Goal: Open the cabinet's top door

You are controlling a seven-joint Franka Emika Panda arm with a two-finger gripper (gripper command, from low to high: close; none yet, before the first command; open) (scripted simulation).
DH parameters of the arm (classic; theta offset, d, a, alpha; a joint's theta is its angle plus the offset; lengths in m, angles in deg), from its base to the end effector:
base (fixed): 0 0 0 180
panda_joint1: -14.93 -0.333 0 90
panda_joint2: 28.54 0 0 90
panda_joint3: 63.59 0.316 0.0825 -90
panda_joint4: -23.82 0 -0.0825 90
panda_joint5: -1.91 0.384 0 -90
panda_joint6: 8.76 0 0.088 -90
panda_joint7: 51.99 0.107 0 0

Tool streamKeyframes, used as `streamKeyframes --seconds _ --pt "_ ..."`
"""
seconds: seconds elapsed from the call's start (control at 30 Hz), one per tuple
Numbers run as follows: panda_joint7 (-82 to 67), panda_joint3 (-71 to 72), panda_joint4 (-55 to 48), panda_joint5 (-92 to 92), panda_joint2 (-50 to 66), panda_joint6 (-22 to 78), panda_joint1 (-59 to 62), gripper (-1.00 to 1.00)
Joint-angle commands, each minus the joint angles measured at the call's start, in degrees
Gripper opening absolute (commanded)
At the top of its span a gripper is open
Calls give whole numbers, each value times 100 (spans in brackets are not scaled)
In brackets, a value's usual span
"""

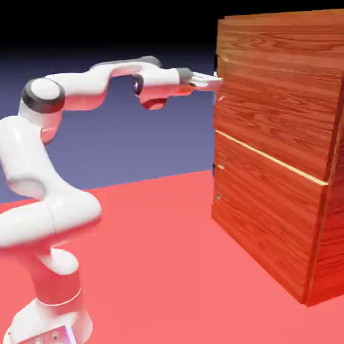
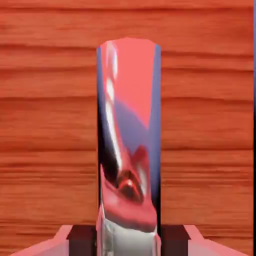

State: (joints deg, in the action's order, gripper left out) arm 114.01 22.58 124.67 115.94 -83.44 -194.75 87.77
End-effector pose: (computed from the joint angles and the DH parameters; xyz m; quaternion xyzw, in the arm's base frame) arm 0.4883 0.3026 0.5909 0.2656 0.6557 0.2761 0.6506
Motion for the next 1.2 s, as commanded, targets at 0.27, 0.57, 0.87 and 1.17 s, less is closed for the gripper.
streamKeyframes --seconds 0.27,0.57,0.87,1.17 --pt "0 -1637 1781 1043 -1729 2195 -1159 -100" --pt "-6 -2744 3650 1472 -3229 4379 -2008 -100" --pt "26 -3778 5252 1472 -4527 6622 -2279 -100" --pt "-778 -5588 6503 386 -4581 8511 -2679 -100"
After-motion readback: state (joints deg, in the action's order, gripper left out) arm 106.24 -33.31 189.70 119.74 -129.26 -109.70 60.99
